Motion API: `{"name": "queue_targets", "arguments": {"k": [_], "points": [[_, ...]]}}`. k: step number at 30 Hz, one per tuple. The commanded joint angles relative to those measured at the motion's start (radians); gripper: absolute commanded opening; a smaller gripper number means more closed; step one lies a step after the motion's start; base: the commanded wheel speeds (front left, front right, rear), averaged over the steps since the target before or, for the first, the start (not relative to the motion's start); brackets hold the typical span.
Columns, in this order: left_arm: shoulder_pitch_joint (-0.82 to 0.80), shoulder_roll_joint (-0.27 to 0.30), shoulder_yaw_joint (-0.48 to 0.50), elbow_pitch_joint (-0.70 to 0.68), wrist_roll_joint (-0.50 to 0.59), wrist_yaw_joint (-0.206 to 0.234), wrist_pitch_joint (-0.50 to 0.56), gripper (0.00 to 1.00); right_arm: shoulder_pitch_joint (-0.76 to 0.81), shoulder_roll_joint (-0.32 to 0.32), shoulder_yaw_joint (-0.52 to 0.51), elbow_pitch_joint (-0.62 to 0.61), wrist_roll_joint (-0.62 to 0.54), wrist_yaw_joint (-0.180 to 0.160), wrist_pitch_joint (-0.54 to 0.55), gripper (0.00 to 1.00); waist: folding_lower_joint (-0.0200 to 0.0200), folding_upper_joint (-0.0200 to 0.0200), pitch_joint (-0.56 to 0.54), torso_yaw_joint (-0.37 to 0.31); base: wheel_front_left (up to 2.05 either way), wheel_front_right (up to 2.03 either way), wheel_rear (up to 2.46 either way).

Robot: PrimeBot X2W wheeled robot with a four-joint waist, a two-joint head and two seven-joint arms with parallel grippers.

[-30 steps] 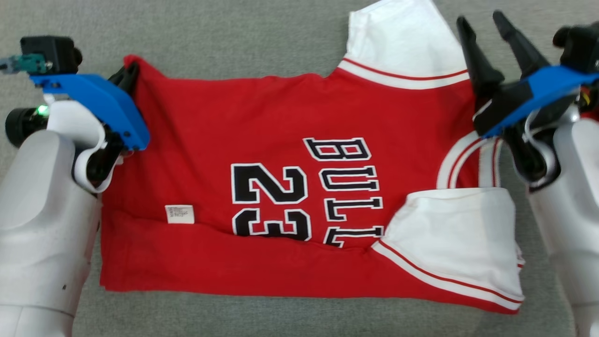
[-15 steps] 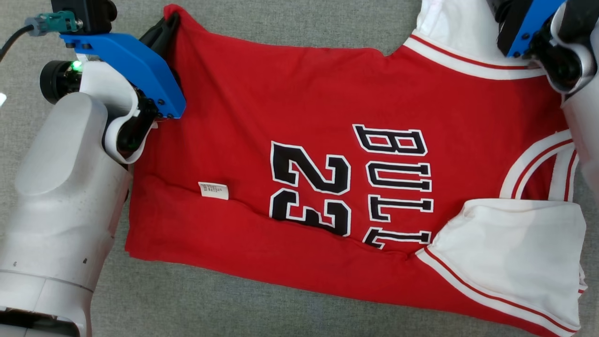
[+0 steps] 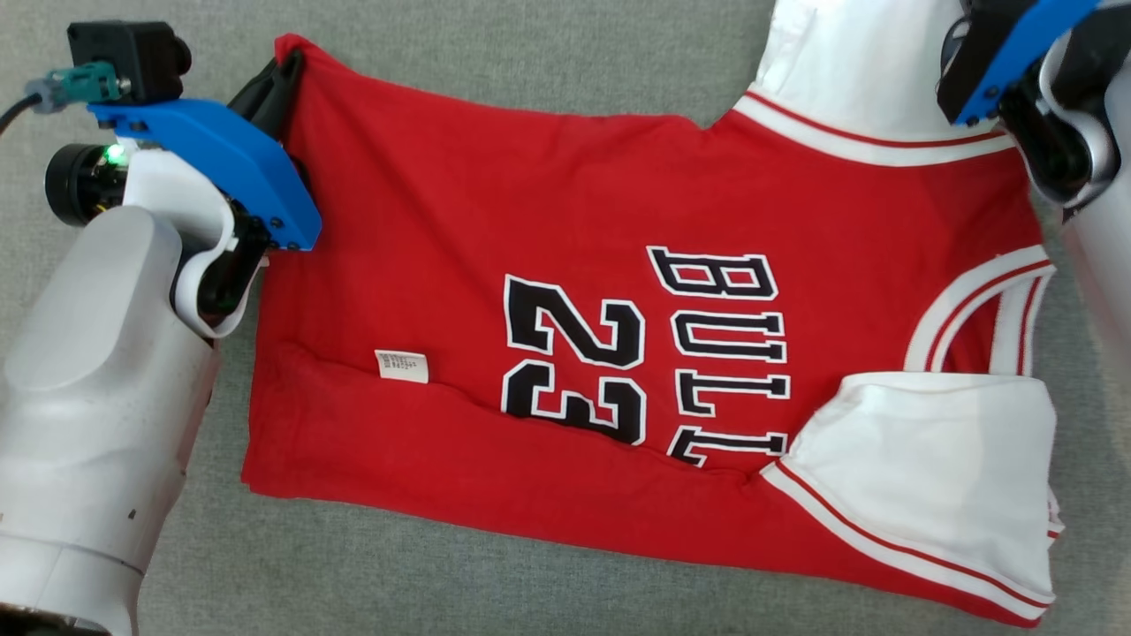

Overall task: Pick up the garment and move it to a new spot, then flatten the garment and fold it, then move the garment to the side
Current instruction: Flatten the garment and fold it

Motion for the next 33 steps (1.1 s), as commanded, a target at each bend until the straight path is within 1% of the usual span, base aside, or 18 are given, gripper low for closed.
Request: {"name": "queue_targets", "arguments": {"k": [1,6,9,14,20,23,27,28,31,33], "points": [[0.012,0.009,-0.001,-0.009,0.007,0.004,-0.013,0.0,0.032,-0.016,0.003,-0.03,0.02,0.0,-0.025,0.0,0.0,-0.0002,-0.027,-0.018,0.0,0.0,0.0],[0.081,0.038,0.017,-0.074,-0.008,0.023,-0.046,0.0,0.167,-0.072,-0.014,-0.193,0.064,0.0,-0.131,0.0,0.0,-0.0002,-0.087,-0.042,0.0,0.0,0.0],[0.149,0.069,0.037,-0.131,-0.032,0.031,-0.05,0.0,0.279,-0.086,-0.041,-0.309,0.072,0.0,-0.174,0.0,0.0,-0.0002,-0.12,-0.066,0.0,0.0,0.0],[0.285,0.127,0.087,-0.259,-0.085,0.066,-0.054,0.0,0.5,-0.094,-0.111,-0.5,0.056,0.0,-0.187,0.0,0.0,-0.0002,-0.153,-0.1,0.0,0.0,0.0],[0.476,0.176,0.147,-0.42,-0.152,0.126,-0.062,0.0,0.78,-0.044,-0.204,-0.686,0.022,0.0,-0.163,0.0,0.0,-0.0002,-0.178,-0.119,0.0,0.0,0.0],[0.56,0.192,0.156,-0.487,-0.168,0.161,-0.053,0.0,0.904,0.001,-0.24,-0.746,0.007,0.0,-0.147,0.0,0.0,-0.0002,-0.183,-0.123,0.0,0.0,0.0],[0.659,0.203,0.17,-0.55,-0.191,0.202,-0.047,0.0,1.03,0.058,-0.289,-0.779,-0.007,0.0,-0.137,0.0,0.0,-0.0002,-0.19,-0.123,0.0,0.0,0.0],[0.659,0.203,0.17,-0.55,-0.191,0.202,-0.047,0.0,1.03,0.058,-0.289,-0.779,-0.007,0.0,-0.137,0.0,0.0,-0.0002,-0.19,-0.123,0.0,0.0,0.0],[0.72,0.203,0.174,-0.572,-0.208,0.225,-0.041,0.0,1.101,0.102,-0.314,-0.782,-0.011,0.0,-0.138,0.0,0.0,-0.0002,-0.2,-0.122,0.0,0.0,0.0],[0.751,0.198,0.171,-0.579,-0.217,0.231,-0.039,0.0,1.141,0.127,-0.328,-0.781,-0.011,0.0,-0.135,0.0,0.0,-0.0002,-0.208,-0.122,0.0,0.0,0.0]]}}
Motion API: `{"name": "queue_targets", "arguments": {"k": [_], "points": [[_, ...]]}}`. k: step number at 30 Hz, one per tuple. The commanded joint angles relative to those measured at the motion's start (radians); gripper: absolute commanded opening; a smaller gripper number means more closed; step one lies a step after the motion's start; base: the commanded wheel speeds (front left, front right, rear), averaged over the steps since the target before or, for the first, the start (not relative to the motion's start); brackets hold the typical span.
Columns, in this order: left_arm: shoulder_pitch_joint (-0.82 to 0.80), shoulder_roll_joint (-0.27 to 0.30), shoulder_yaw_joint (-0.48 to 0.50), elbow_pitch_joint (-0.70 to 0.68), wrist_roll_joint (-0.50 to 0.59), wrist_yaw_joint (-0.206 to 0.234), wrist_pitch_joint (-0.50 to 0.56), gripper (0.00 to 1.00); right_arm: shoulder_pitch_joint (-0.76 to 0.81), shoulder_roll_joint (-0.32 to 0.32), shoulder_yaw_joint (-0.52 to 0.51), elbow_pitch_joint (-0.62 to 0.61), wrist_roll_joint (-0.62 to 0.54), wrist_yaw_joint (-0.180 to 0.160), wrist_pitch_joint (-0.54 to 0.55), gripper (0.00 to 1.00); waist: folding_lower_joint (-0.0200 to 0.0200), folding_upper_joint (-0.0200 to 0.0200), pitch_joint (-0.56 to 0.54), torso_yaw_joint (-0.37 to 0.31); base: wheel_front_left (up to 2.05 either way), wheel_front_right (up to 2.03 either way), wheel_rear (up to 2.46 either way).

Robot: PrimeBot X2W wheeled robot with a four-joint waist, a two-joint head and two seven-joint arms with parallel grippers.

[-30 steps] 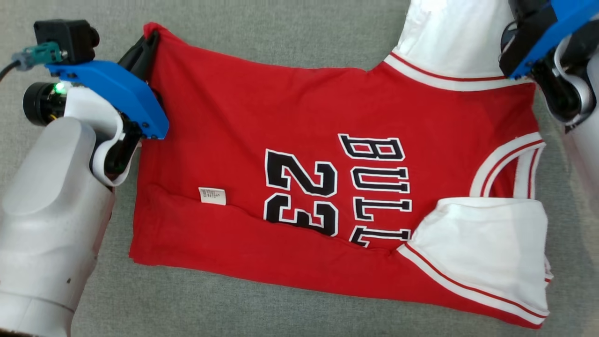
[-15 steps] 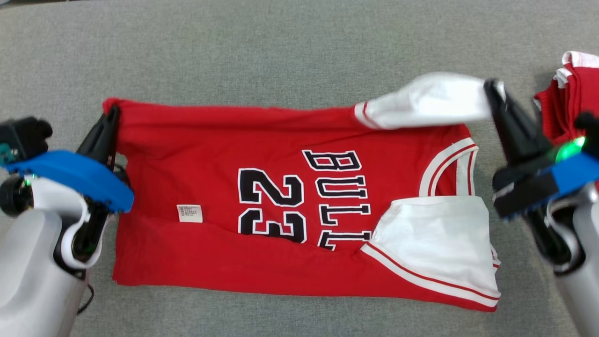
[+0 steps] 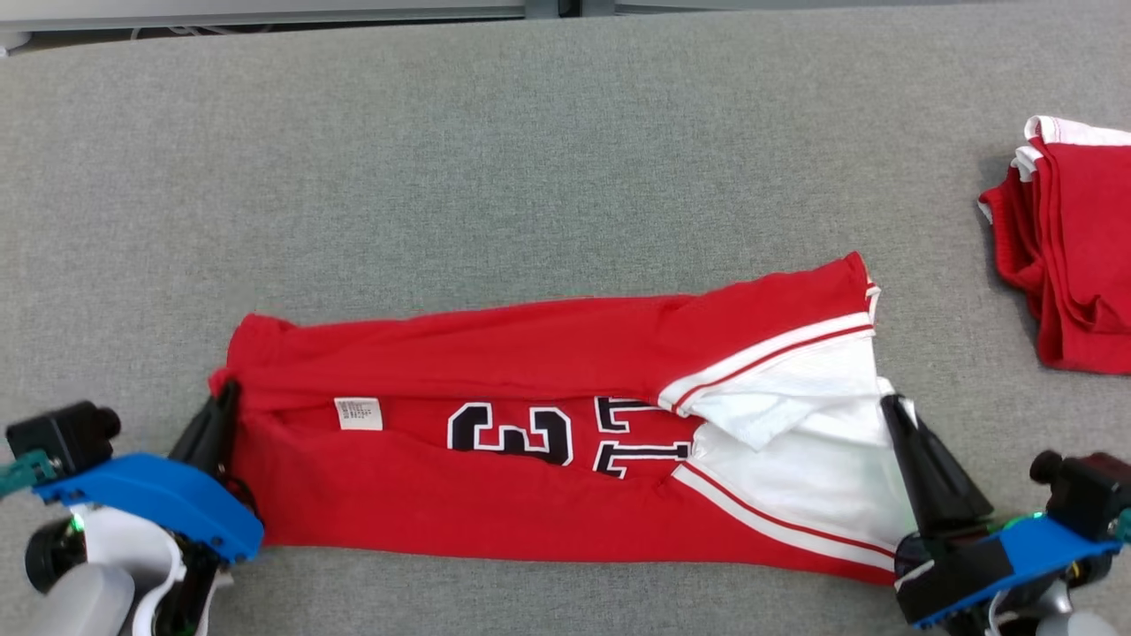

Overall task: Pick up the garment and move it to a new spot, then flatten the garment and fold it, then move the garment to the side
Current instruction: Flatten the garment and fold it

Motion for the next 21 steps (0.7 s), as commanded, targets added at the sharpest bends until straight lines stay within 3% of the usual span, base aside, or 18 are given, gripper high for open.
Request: {"name": "queue_targets", "arguments": {"k": [1,2,3,4,5,9,15,21], "points": [[0.014,0.001,0.001,0.0,-0.003,0.002,0.001,0.0,0.017,0.003,-0.005,0.0,-0.007,0.0,0.002,0.0,0.0001,0.0001,-0.004,-0.002,0.0,0.0,0.0],[0.026,-0.002,-0.001,0.001,-0.009,0.004,0.002,0.01,0.032,0.013,-0.008,0.001,-0.007,0.0,0.005,0.0,0.0001,0.0001,-0.009,-0.003,0.0,0.0,0.0],[0.036,-0.005,-0.001,0.005,-0.007,0.01,-0.003,0.45,0.045,0.024,-0.01,0.002,-0.006,0.0,0.005,0.13,0.0001,0.0001,-0.017,-0.005,0.0,0.0,0.0],[0.048,-0.005,-0.003,0.007,-0.002,0.01,-0.012,1.0,0.056,0.03,-0.01,0.002,-0.011,0.0,0.004,0.42,0.0001,0.0001,-0.023,-0.007,0.0,0.0,0.0],[0.061,-0.01,-0.007,0.01,0.0,0.01,-0.019,1.0,0.065,0.036,-0.01,0.003,-0.013,0.0,0.001,0.98,0.0001,0.0001,-0.03,-0.009,0.0,0.0,0.0],[0.098,-0.029,-0.018,0.003,0.048,0.031,-0.101,1.0,0.089,0.056,-0.021,-0.02,-0.044,0.0,-0.038,1.0,0.0001,0.0001,-0.062,-0.015,0.0,0.0,0.0],[0.127,-0.06,-0.029,-0.046,0.176,0.103,-0.262,1.0,0.092,0.072,-0.081,-0.09,-0.155,0.0,-0.077,1.0,0.0001,0.0001,-0.114,-0.015,0.0,0.0,0.0],[0.133,-0.096,-0.019,-0.135,0.302,0.175,-0.31,1.0,0.082,0.098,-0.15,-0.169,-0.264,0.0,-0.042,1.0,0.0001,0.0001,-0.16,-0.009,0.0,0.0,0.0]]}}
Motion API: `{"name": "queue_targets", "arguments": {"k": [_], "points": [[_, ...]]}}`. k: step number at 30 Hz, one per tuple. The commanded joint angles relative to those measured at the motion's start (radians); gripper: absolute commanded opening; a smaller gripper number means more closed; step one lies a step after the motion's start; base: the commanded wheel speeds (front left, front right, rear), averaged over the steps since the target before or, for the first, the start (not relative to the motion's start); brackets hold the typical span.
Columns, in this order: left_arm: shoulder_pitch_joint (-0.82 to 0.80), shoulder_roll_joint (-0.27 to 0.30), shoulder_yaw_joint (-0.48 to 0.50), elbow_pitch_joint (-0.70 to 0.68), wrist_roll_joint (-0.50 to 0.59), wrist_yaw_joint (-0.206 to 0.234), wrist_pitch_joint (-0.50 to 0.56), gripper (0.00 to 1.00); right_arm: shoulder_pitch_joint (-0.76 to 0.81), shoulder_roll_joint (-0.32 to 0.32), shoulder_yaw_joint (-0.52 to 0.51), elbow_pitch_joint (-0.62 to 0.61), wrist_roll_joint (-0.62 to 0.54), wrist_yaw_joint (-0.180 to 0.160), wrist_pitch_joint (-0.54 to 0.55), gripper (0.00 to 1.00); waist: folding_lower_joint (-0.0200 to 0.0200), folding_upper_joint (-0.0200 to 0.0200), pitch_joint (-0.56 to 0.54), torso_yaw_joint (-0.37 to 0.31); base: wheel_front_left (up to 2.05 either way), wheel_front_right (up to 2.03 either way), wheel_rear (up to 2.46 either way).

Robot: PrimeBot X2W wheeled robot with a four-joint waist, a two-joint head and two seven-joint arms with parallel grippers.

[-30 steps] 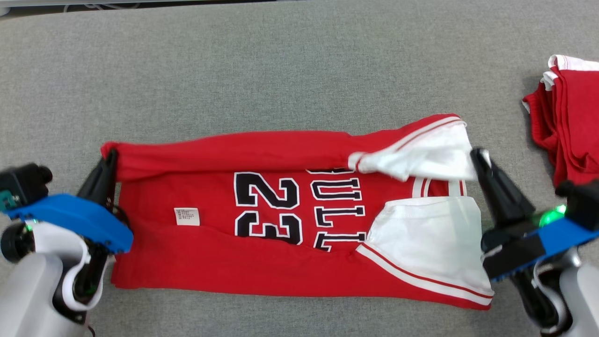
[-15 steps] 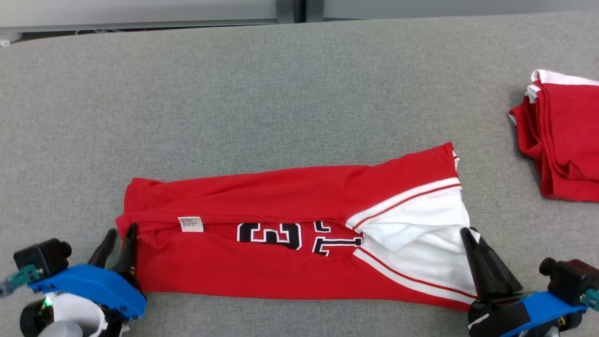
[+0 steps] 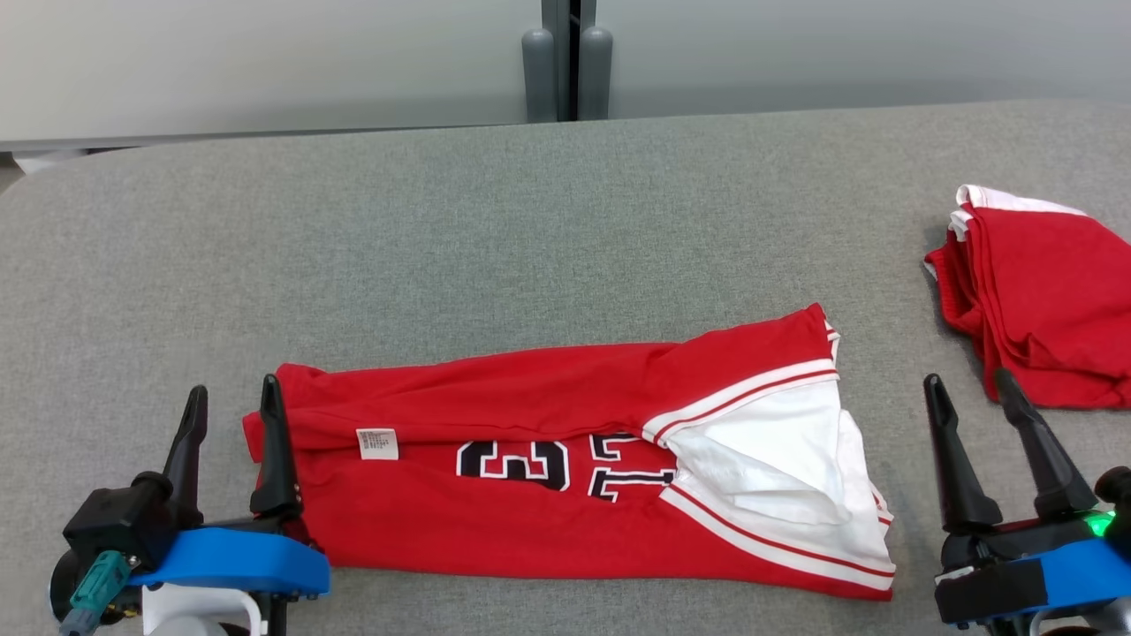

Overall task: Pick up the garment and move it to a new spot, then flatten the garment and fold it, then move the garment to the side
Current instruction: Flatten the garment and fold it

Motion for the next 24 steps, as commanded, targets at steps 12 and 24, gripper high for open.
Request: {"name": "queue_targets", "arguments": {"k": [12,24], "points": [[-0.047,0.002,-0.022,-0.019,0.12,-0.05,-0.008,1.0,-0.004,0.024,-0.054,-0.027,-0.068,0.0,0.068,1.0,0.0001,0.0002,-0.033,0.012,0.0,0.0,0.0],[-0.068,0.0,-0.02,0.011,0.144,-0.058,-0.008,1.0,-0.001,0.029,-0.062,0.003,-0.065,0.0,0.093,1.0,0.0001,0.0002,-0.028,0.025,0.0,0.0,0.0]]}}
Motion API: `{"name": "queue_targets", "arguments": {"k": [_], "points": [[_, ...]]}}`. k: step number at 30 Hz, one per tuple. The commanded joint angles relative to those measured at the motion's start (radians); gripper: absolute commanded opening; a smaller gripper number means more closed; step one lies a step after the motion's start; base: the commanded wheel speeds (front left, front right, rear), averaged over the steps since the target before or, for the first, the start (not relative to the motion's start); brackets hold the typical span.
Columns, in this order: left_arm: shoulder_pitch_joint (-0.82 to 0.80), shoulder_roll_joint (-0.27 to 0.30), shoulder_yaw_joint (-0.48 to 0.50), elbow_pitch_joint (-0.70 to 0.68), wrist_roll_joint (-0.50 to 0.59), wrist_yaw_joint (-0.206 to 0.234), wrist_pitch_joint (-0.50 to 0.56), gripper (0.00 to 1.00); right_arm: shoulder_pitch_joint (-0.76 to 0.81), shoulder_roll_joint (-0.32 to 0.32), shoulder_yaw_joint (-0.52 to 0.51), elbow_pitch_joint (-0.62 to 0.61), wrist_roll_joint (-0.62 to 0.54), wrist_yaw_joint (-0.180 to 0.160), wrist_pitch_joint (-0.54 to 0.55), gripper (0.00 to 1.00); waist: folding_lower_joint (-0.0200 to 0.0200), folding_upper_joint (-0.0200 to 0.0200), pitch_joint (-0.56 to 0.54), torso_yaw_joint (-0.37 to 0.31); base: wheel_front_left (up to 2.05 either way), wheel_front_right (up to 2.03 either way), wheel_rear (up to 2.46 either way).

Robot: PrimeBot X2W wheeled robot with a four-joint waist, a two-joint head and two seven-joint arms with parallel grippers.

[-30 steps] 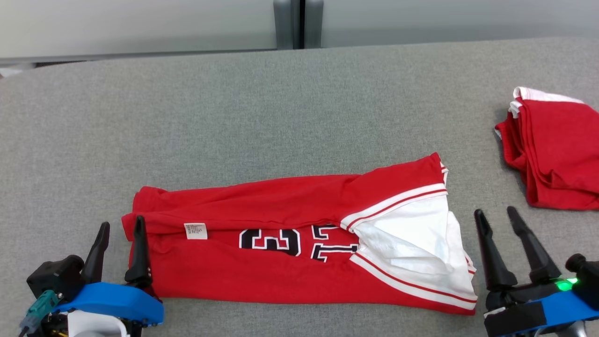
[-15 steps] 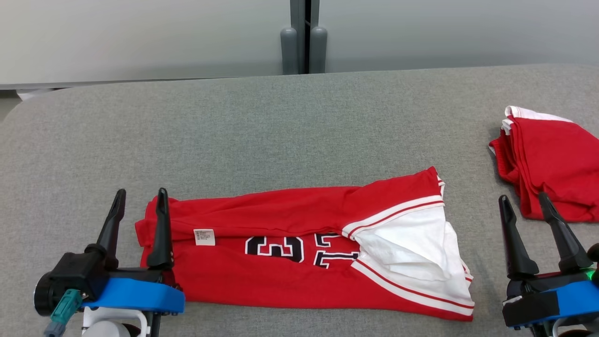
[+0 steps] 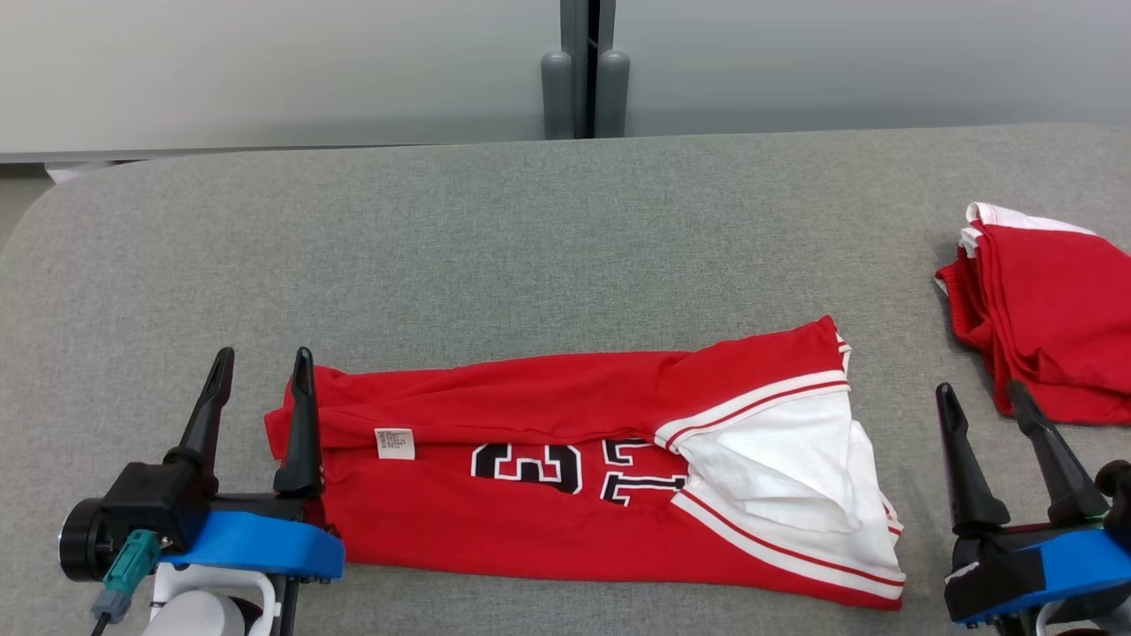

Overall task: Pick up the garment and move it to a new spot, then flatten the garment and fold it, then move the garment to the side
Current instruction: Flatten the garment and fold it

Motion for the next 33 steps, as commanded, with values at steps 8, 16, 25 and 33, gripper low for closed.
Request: {"name": "queue_targets", "arguments": {"k": [8,16,25,33], "points": [[-0.045,-0.021,0.001,-0.007,0.025,-0.01,-0.004,1.0,-0.022,-0.016,0.035,0.203,0.022,0.0,0.019,1.0,0.0001,-0.0001,0.053,0.045,0.0,0.0,0.0],[-0.079,-0.055,0.013,0.003,0.055,-0.032,-0.004,1.0,-0.126,-0.033,0.094,0.46,0.073,0.0,0.012,1.0,0.0001,-0.0001,0.099,0.077,0.0,0.0,0.0],[-0.065,-0.081,0.047,0.013,0.087,-0.051,-0.004,1.0,-0.145,-0.065,0.171,0.484,0.136,0.0,0.027,0.0,0.0001,-0.0001,0.093,0.075,0.0,0.0,0.0],[-0.05,-0.094,0.066,0.018,0.101,-0.06,-0.004,1.0,-0.083,-0.119,0.076,0.379,0.14,0.0,0.012,0.0,0.0001,-0.0001,0.073,0.056,0.0,0.0,0.0]]}}
